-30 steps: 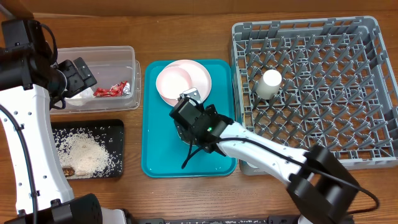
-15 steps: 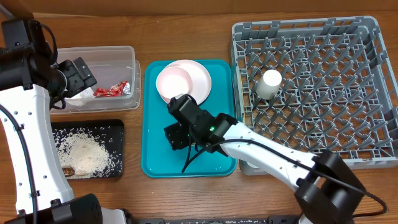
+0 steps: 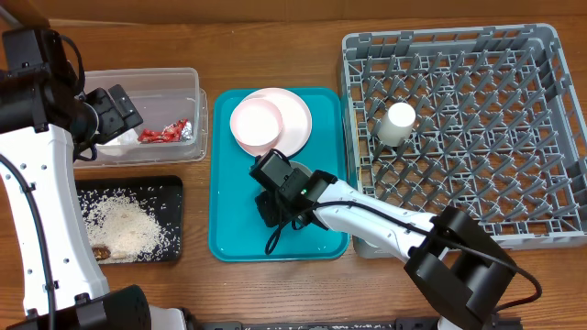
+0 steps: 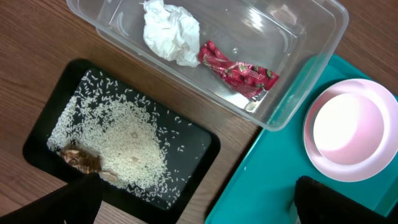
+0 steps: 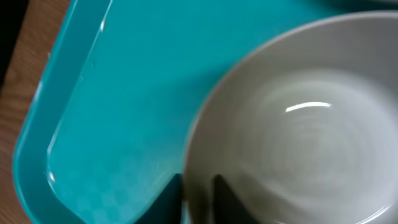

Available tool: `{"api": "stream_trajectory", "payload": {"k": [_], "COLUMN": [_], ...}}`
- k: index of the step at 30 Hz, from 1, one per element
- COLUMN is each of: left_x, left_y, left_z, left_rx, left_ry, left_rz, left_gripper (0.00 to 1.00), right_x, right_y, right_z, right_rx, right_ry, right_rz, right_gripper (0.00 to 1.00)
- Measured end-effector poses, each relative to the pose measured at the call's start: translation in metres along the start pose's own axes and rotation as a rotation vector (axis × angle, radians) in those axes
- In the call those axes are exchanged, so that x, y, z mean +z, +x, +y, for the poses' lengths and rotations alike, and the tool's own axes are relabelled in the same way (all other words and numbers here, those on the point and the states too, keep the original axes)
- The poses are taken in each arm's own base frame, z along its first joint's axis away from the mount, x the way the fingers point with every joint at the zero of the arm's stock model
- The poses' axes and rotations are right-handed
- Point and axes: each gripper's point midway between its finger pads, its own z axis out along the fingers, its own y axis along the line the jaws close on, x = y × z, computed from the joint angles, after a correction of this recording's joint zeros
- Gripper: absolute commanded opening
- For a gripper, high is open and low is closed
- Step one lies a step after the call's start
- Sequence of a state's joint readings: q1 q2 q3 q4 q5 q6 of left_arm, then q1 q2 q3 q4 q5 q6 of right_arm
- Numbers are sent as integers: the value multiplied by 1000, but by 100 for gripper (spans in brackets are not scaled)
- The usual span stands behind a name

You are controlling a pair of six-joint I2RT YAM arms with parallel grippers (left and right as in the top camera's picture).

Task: Sort waste into correct bins and load items into the dishwasher
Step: 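Lift the white bowl off the tray with the right gripper, then carry the bowl into the rack and release it with the right gripper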

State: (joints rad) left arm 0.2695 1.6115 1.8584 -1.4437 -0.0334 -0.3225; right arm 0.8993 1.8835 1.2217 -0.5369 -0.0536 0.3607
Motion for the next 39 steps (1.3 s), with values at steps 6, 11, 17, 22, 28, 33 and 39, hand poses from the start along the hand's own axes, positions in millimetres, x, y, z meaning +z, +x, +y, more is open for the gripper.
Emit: {"api": "stream_trajectory", "payload": {"k": [6,11,17,22,28,33,39], "left_x": [0,0,0,0,0,0,0], "left_y": [0,0,0,0,0,0,0], "left_z": [0,0,0,0,0,0,0], "left_rx": [0,0,0,0,0,0,0], "left_ry": [0,0,0,0,0,0,0], "left_rz": [-1,0,0,0,0,0,0], "left_gripper": [100,100,100,100,100,100,100], "right_x": [-1,-7,-38,-76,-135,-176,-200], "right_y": [-2,-6,-21,-28,-40,-42,-35], "right_z": [-1,-1,7,1,-12,-36,-68], "right_rx": [-4,-2,4,29,128,262,383], "right_ry": [7,22,11,-33,-266,-463,-590], "right_rz": [-11,-2,-19,-23,-34,-15,13], "right_gripper": [4,4,4,4,4,4,4]}}
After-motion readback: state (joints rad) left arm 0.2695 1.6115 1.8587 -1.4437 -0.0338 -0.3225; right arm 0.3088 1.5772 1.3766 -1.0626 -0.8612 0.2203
